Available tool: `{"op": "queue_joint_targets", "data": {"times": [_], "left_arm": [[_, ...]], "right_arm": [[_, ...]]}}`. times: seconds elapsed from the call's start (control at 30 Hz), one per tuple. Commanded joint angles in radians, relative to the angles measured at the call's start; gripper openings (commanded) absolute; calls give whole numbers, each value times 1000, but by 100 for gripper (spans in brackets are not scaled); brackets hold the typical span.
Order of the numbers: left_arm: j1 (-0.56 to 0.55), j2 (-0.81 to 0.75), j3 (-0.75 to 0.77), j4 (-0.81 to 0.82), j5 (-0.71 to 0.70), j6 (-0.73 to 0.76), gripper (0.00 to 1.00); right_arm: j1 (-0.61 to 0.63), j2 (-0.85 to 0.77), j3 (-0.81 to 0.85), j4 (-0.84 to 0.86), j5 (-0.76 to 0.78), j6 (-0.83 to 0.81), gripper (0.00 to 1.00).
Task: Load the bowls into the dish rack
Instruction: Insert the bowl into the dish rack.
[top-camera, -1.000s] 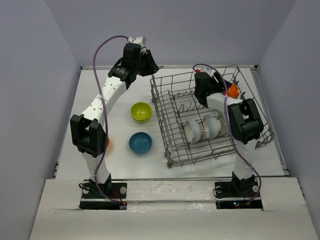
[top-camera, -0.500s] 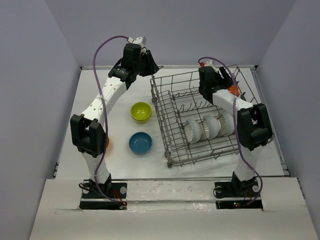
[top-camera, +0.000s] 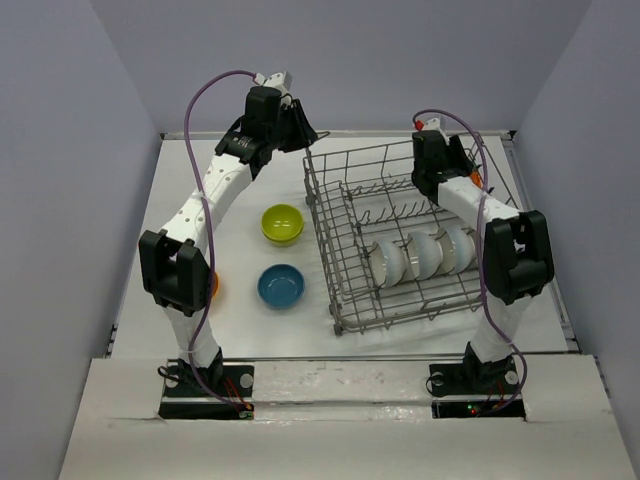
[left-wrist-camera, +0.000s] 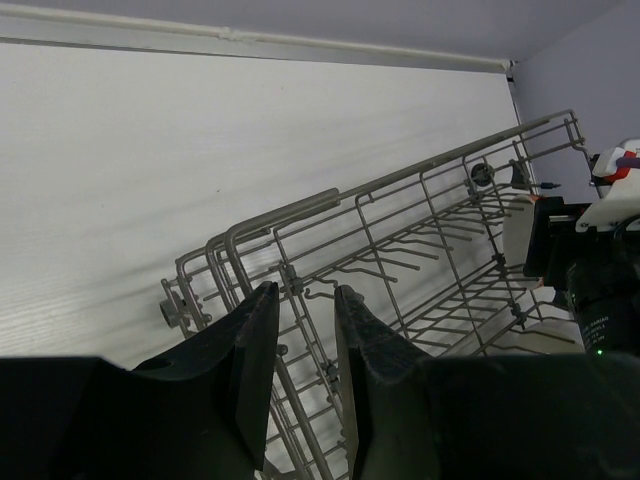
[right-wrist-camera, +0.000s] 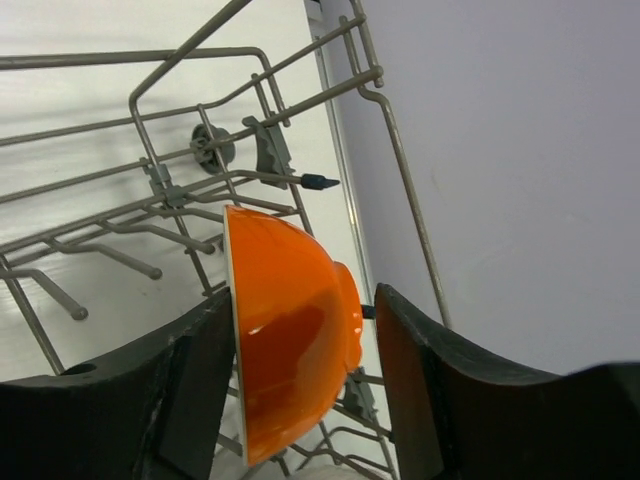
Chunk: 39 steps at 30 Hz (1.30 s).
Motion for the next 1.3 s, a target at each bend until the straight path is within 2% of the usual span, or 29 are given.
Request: {"op": "queue_joint_targets", "data": {"times": [0.0, 0.43, 0.63, 0.77, 0.93, 1.27], "left_arm": [[-5, -73, -8, 38, 4, 9, 38], [-5, -71, -7, 38, 1, 10, 38], [-5, -68, -8, 38, 1, 10, 38], [-5, -67, -8, 38, -2, 10, 39], [-5, -67, -8, 38, -2, 10, 39], [-6, -74, -8, 38, -5, 13, 39]], "right_arm": [[-73, -56, -7, -39, 39, 70, 56], [-93, -61, 10, -131, -85, 193, 49], [-93, -70, 53, -183, -180, 251, 61], [-93, -73, 74, -194, -182, 254, 70], [-93, -79, 90, -198, -169, 253, 73], [-93, -148, 166, -258, -182, 280, 73]]}}
